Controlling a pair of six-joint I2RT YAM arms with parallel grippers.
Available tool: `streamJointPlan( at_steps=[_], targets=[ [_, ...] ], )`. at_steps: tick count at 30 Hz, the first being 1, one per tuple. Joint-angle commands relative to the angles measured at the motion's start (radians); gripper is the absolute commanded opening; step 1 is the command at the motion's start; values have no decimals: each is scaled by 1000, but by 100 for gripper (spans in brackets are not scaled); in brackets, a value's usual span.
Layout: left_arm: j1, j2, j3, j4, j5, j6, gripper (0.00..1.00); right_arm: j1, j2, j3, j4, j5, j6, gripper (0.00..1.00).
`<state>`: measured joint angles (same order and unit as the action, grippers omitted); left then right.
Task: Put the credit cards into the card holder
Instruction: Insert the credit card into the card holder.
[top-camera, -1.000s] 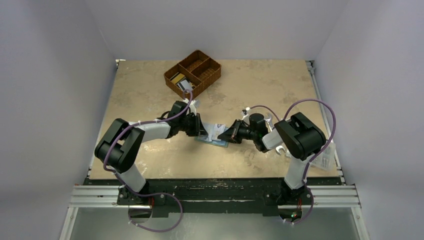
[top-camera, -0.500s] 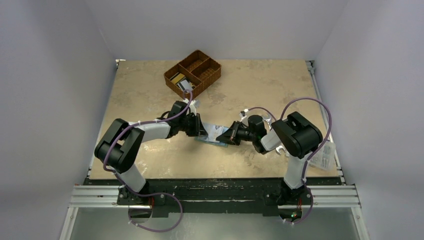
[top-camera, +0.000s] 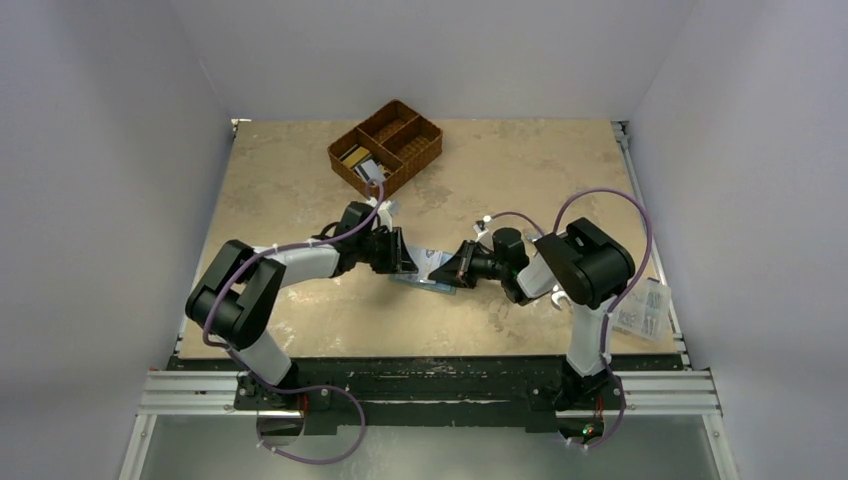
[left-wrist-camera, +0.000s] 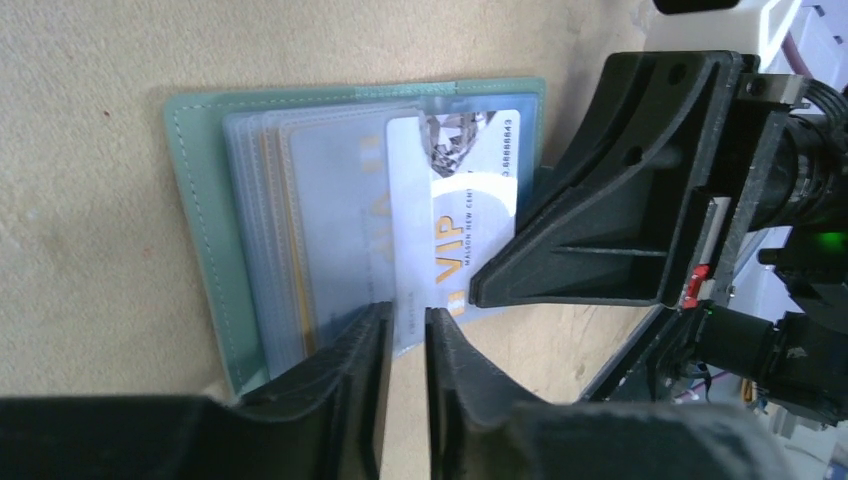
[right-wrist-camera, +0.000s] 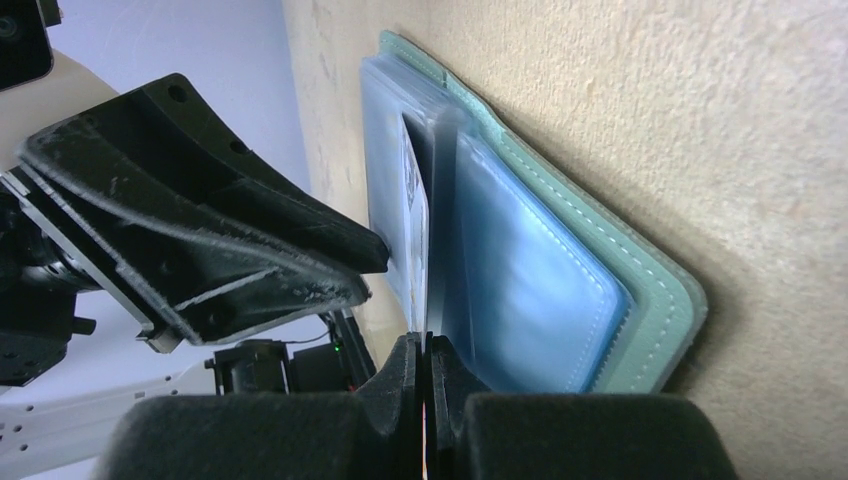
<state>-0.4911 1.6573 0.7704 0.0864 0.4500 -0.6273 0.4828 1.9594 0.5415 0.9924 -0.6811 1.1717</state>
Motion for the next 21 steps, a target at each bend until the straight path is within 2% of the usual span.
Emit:
streamJointPlan(
  at_steps=[1,4,8,14,21],
  targets=[
    [7,-68,37,-45,27,15,31,10,11,21,-21,-19,-28,0],
    [19,-106,79,-83,8,30,36,9,2,36,-72,-13,-59,1],
    [37,-111,118,-184,-73,78,38,9,-12,67,-162,9,-124,4],
    [47,-51,100,-183,-190,100,38,10,-24,95,-225,20,-164,5],
    [46,-9,15,-56,-153,52,26,28,-12,116,-240,17,-166,8]
  ],
)
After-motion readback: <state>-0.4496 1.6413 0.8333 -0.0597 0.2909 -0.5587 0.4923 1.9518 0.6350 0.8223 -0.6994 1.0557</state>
